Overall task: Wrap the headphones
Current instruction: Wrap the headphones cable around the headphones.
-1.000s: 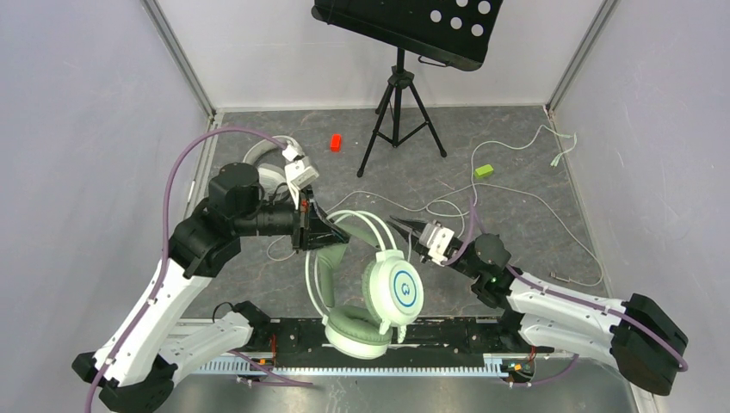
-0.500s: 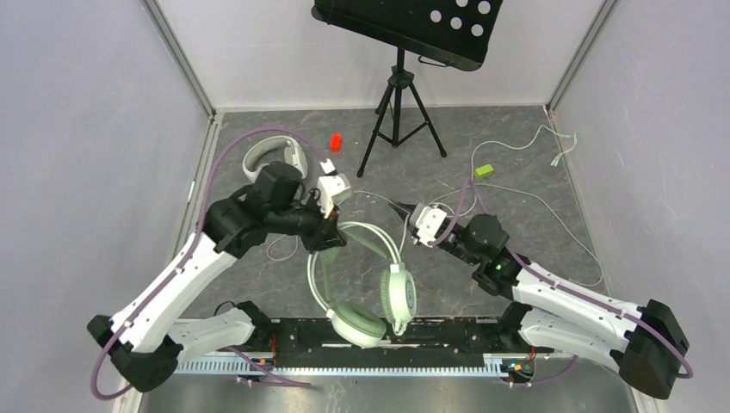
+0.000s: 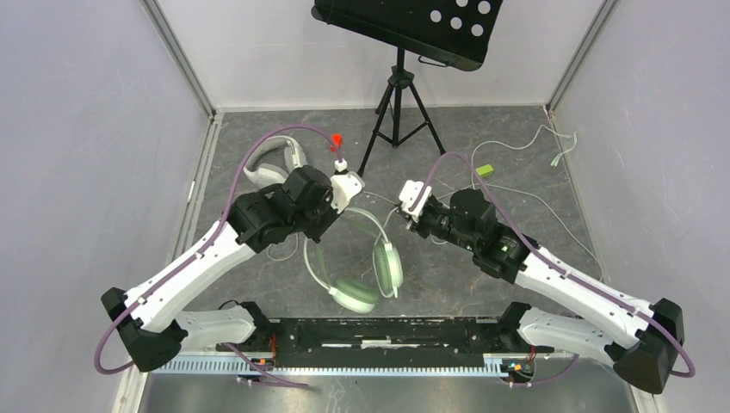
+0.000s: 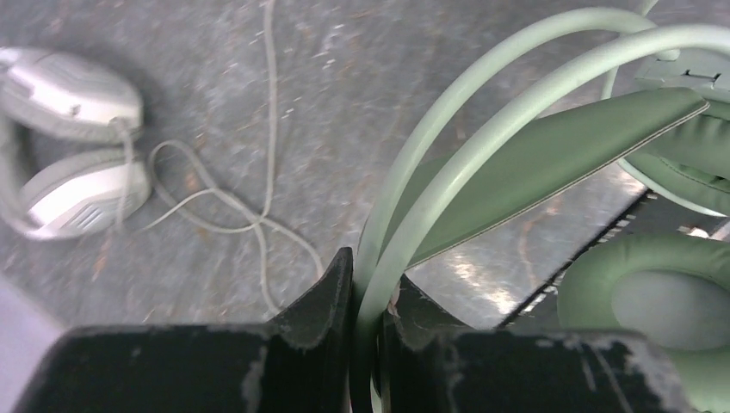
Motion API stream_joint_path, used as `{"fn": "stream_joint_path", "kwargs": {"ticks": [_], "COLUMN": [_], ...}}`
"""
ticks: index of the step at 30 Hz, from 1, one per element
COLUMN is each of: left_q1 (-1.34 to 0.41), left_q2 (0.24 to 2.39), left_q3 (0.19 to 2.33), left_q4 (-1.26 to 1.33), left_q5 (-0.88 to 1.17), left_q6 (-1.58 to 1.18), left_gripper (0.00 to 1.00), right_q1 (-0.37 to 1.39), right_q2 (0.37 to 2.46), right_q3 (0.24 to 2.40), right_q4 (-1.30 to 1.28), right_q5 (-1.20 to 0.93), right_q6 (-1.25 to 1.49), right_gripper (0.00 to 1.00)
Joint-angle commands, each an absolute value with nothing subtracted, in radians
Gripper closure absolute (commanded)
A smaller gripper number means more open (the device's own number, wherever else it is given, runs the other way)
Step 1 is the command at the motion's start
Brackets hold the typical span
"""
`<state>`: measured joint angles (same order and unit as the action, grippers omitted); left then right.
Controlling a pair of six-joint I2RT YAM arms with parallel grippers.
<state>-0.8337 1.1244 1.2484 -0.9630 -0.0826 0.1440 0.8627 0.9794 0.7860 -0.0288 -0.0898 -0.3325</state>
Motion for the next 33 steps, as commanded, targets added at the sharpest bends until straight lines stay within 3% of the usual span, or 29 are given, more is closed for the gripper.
{"fn": "stream_joint_path", "kwargs": {"ticks": [1, 6, 14, 20, 33], "left_q1": [-0.841, -0.842, -0.842, -0.842, -0.842], "left_q2": [1.140, 1.166, 1.178, 1.162, 1.057], "left_q3": [1.299, 1.308, 1.319, 1.311, 1.268], "left_q4": [-0.977, -0.977, -0.976, -0.937, -0.800], "left_q5": [-0.279, -0.371, -0.471, -0.480, -0.589], "left_q6": [0.092, 0.049, -0.036, -0.098, -0.260], "left_gripper": [0.91, 0.91, 0.91, 0.91, 0.93], "right_q1": [0.859, 0.859, 0.859, 0.859, 0.861], "right_q2": [0.985, 1.028, 1.032, 1.059, 1.083], "right_q3": [0.888, 0.915, 0.916, 0.823, 0.708], "right_q4": [-0.121, -0.111, -0.054, 0.223, 0.499], "right_q5": [-0.177, -0.342, -0.416, -0.597, -0.648], "right_q6": [-0.218, -0.104, -0.006, 0.193, 0.379], "right_gripper": [0.89, 0.90, 0.88, 0.80, 0.78]}}
